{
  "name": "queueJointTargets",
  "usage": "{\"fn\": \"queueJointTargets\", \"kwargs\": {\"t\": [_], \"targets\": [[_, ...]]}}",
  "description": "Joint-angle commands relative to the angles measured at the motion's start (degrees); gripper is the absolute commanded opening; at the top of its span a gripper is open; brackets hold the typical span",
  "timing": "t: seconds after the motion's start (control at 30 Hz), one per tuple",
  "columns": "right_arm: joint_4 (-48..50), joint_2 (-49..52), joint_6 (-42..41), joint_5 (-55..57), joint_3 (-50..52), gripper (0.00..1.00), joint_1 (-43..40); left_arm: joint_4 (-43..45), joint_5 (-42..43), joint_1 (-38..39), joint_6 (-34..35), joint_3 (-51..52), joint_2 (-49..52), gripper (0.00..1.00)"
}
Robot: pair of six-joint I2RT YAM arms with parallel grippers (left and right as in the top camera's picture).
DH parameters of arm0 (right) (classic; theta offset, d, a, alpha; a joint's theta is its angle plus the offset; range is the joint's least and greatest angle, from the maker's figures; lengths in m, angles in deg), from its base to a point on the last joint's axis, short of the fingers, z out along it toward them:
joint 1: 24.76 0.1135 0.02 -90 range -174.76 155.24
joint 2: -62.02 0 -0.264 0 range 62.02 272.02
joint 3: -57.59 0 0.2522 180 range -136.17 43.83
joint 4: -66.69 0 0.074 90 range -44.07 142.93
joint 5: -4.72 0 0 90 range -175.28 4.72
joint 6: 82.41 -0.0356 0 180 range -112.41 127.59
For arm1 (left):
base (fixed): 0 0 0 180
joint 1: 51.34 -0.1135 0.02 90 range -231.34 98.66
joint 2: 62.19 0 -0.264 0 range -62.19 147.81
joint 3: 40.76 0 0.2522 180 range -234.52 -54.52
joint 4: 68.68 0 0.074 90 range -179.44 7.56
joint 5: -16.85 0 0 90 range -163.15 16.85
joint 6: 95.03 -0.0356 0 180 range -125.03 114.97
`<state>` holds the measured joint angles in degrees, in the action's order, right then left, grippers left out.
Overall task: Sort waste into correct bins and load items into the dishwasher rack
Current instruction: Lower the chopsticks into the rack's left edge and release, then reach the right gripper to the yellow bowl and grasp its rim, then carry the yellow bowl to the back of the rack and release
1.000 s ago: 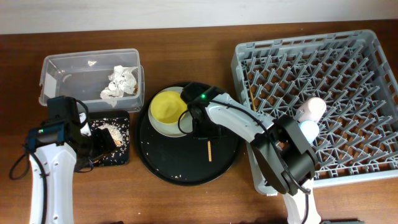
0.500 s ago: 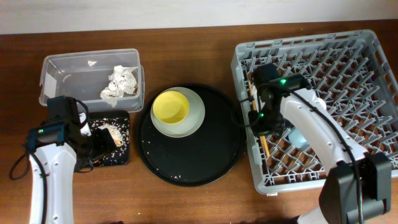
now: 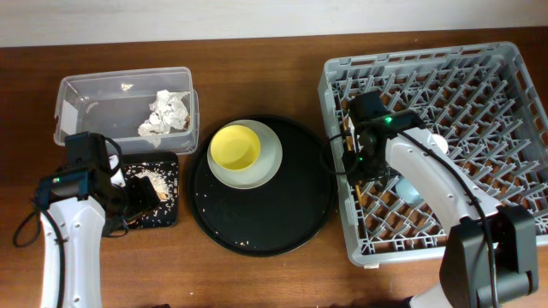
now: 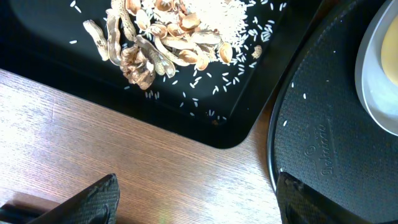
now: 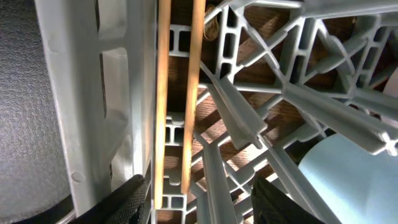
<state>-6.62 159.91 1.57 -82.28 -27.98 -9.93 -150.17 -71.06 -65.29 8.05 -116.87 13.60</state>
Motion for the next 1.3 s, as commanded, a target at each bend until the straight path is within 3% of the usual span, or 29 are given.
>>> {"fn": "queueJointTargets", "kwargs": {"t": [0.0, 0.2, 0.3, 0.33, 0.43, 0.53, 0.7, 0.77, 0.93, 1.03, 1.27], "targets": [[-1.49, -0.11, -0.22, -1.16, -1.09, 0.56, 0.50, -0.07, 0.04, -0.20, 0.17, -0.04, -0.92, 0.80], [-10.47, -0.35, -0.42, -0.61, -20.90, 0.57, 0.52, -0.02, 0.04, -0.20, 0.15, -0.04, -0.92, 0.80], [-7.21, -0.07, -0.37, -25.62, -24.90, 0.68, 1.42, 0.42, 0.04, -0.20, 0.15, -0.04, -0.92, 0.83], [-5.79, 0.09, -0.39, -26.60, -24.83, 0.70, 2.51, 0.48, 0.04, -0.20, 0.17, -0.04, -0.92, 0.83], [1.86, 3.52, -0.46, -25.88, -24.83, 0.72, 8.57, 0.63, 0.07, -0.20, 0.17, -0.04, -0.92, 0.84], [7.61, 12.33, -5.57, -19.37, -24.83, 0.77, 14.19, 0.61, 0.09, -0.20, 0.17, -0.04, -0.92, 0.84], [13.31, 23.06, -14.64, -18.84, -24.83, 0.76, 15.96, 0.63, 0.26, -0.20, 0.17, -0.04, -0.92, 0.84], [15.32, 26.14, -17.44, -18.80, -24.83, 0.70, 16.31, 0.66, 0.26, -0.20, 0.17, -0.04, -0.92, 0.84], [14.64, 28.37, -20.00, -18.82, -24.85, 0.21, 16.24, 0.76, 0.26, -0.20, 0.17, -0.04, -0.92, 0.84], [12.24, 27.47, -19.93, -17.46, -24.87, 0.06, 15.50, 0.79, 0.24, -0.20, 0.17, -0.04, -0.92, 0.84], [4.57, 12.94, -11.32, -5.22, -24.92, 0.04, 10.45, 1.05, 0.24, -0.20, 0.17, -0.04, -0.92, 0.87]]}}
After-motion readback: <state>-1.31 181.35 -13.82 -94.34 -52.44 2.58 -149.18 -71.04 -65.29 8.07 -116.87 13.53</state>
